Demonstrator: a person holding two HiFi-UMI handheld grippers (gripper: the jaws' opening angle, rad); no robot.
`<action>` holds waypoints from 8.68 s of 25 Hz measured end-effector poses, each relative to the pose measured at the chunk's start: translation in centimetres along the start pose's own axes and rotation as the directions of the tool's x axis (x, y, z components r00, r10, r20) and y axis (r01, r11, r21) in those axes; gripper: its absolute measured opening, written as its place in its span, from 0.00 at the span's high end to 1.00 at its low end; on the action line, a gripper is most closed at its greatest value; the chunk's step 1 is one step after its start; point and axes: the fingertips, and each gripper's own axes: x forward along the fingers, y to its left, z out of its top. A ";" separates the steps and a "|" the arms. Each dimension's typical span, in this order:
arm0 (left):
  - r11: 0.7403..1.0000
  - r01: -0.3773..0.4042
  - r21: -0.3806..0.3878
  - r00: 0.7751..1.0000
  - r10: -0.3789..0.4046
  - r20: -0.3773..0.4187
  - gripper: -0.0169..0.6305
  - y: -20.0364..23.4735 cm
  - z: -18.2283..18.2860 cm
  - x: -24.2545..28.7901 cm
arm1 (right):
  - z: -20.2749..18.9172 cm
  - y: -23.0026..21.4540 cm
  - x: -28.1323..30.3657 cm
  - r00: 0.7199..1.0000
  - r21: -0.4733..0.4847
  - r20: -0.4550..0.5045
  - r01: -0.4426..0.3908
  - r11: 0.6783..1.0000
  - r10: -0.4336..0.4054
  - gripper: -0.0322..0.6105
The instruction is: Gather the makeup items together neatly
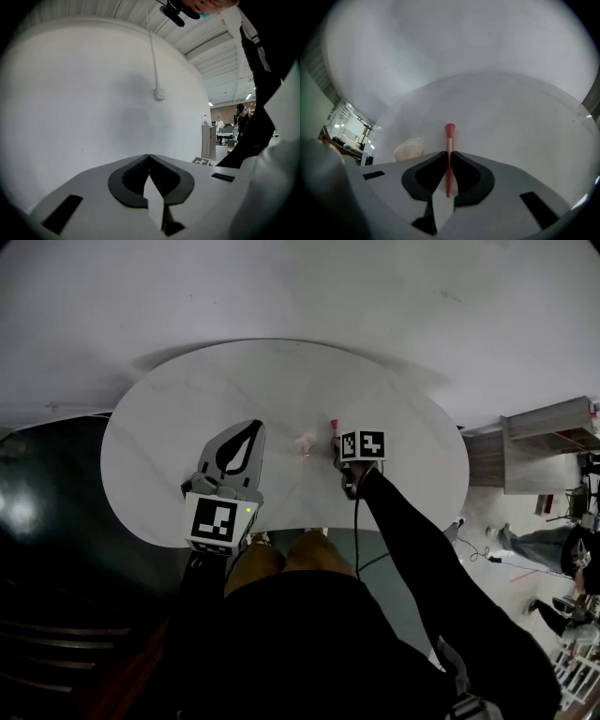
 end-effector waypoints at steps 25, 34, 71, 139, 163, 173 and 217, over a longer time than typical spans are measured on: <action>0.999 -0.002 -0.033 1.000 0.002 -0.020 0.95 1.3 -0.4 0.4 | 1.5 8.7 -2.3 0.978 -0.260 0.185 -0.043 0.965 0.094 0.65; 0.999 -0.015 -0.040 1.000 0.014 -0.022 0.95 1.8 -1.0 -0.5 | -0.1 10.3 0.7 0.995 -0.471 0.092 0.012 0.882 0.036 0.65; 0.971 -0.233 -0.060 0.972 0.231 -0.046 0.95 9.2 -3.3 -9.4 | 1.0 29.2 -6.0 0.899 -0.908 0.061 -0.130 0.398 0.433 0.64; 0.994 -0.087 -0.070 0.995 0.083 -0.056 0.95 13.9 -5.7 -8.6 | -4.1 24.2 7.3 0.943 -0.935 -0.330 -0.317 0.161 -0.055 0.44; 0.993 -0.095 -0.068 0.993 0.090 -0.075 0.95 11.6 -5.6 -8.4 | -3.0 21.7 7.1 0.942 -0.941 -0.327 -0.316 0.122 -0.077 0.44; 0.992 -0.095 -0.079 0.994 0.090 -0.065 0.95 10.7 -5.5 -8.9 | -2.3 21.1 6.4 0.961 -0.963 -0.265 -0.261 0.063 -0.077 0.44; 0.991 -0.129 0.040 0.990 0.127 0.055 0.95 -0.9 3.7 0.6 | 10.1 9.2 -26.3 0.595 -0.504 0.755 0.255 0.825 0.276 0.91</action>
